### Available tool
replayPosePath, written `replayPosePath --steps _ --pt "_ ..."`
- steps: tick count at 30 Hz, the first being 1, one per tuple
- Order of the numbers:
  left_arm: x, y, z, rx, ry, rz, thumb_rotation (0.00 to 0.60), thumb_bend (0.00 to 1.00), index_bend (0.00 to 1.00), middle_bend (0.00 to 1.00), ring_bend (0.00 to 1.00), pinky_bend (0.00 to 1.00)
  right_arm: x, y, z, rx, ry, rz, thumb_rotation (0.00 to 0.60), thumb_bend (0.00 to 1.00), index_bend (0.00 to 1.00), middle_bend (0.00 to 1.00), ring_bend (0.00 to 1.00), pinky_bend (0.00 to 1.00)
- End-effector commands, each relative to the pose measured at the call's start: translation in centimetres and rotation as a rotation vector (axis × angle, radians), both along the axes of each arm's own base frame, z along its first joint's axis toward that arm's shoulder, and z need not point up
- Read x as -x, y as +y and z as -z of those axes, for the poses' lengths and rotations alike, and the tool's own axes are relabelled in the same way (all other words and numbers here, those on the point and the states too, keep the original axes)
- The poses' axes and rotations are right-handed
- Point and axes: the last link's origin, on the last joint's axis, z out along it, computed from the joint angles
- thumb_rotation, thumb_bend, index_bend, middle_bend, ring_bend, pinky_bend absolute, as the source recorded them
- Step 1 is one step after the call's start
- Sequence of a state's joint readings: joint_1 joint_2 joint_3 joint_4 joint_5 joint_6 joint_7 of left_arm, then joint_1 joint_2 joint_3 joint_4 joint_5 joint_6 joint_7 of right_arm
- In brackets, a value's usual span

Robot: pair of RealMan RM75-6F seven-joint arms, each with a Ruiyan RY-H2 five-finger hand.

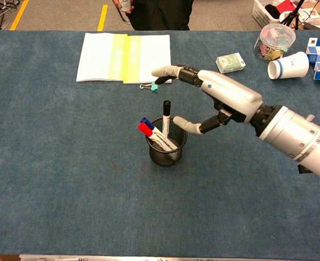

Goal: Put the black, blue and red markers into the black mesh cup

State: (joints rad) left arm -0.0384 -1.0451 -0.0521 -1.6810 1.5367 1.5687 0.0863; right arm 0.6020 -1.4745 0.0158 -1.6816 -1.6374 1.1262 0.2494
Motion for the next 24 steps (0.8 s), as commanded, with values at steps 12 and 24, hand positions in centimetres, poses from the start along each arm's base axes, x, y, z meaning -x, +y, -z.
replayPosePath --steps 12,24 --pt "0.9 1.1 2.0 0.039 -0.04 -0.014 0.6 0.36 0.3 0.2 0.2 0.08 7.2 -0.1 -8.4 0.452 0.366 0.231 0.6 0.33 0.18 0.21 0.0 0.0" --pt "0.6 2.1 3.6 0.061 -0.063 0.011 0.6 0.36 0.31 0.2 0.2 0.08 12.8 3.3 -11.7 0.557 0.541 0.422 0.6 0.33 0.2 0.22 0.01 0.0"
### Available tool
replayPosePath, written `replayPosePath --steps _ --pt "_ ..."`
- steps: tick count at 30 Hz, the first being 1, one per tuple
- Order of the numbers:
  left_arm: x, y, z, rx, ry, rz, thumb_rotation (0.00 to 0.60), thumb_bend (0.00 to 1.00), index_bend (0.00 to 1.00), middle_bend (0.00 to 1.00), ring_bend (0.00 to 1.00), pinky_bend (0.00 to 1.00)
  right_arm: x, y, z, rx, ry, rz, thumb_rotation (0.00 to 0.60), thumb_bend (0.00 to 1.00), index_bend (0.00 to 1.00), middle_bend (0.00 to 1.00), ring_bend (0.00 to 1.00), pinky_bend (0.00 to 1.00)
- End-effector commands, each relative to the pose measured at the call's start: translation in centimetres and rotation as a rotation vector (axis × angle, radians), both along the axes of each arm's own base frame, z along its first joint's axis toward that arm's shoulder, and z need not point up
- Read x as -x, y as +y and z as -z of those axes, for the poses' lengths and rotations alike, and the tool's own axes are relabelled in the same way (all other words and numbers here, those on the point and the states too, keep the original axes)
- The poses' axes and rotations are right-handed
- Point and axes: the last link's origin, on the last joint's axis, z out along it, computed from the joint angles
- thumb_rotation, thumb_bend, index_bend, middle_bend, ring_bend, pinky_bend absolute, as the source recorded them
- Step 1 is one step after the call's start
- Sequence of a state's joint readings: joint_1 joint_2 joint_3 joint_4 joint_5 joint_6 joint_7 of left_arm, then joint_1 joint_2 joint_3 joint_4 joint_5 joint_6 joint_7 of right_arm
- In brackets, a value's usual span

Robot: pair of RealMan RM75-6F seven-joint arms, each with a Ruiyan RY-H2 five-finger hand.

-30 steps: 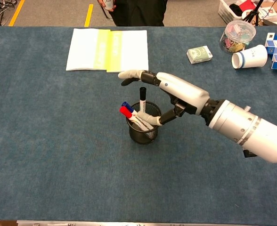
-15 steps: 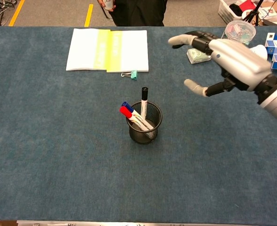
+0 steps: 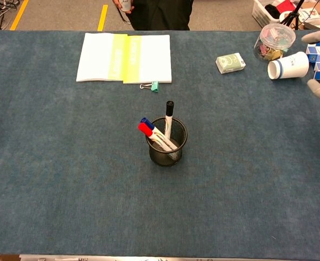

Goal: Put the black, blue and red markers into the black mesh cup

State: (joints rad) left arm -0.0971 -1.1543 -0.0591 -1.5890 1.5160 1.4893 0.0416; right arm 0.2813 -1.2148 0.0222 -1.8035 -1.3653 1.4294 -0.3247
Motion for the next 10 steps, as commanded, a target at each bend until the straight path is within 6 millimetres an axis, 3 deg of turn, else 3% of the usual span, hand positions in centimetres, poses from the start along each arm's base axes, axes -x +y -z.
replayPosePath --steps 1,10 --pt "-0.1 0.1 0.2 0.0 -0.005 0.005 0.6 0.36 0.31 0.2 0.2 0.08 1.1 1.1 -0.7 0.023 0.014 0.038 0.6 0.33 0.2 0.22 0.01 0.0" --pt "-0.3 0.7 0.8 0.01 -0.013 0.018 0.6 0.36 0.31 0.2 0.2 0.08 2.2 1.8 -0.4 0.025 0.003 0.083 0.6 0.33 0.2 0.22 0.01 0.0"
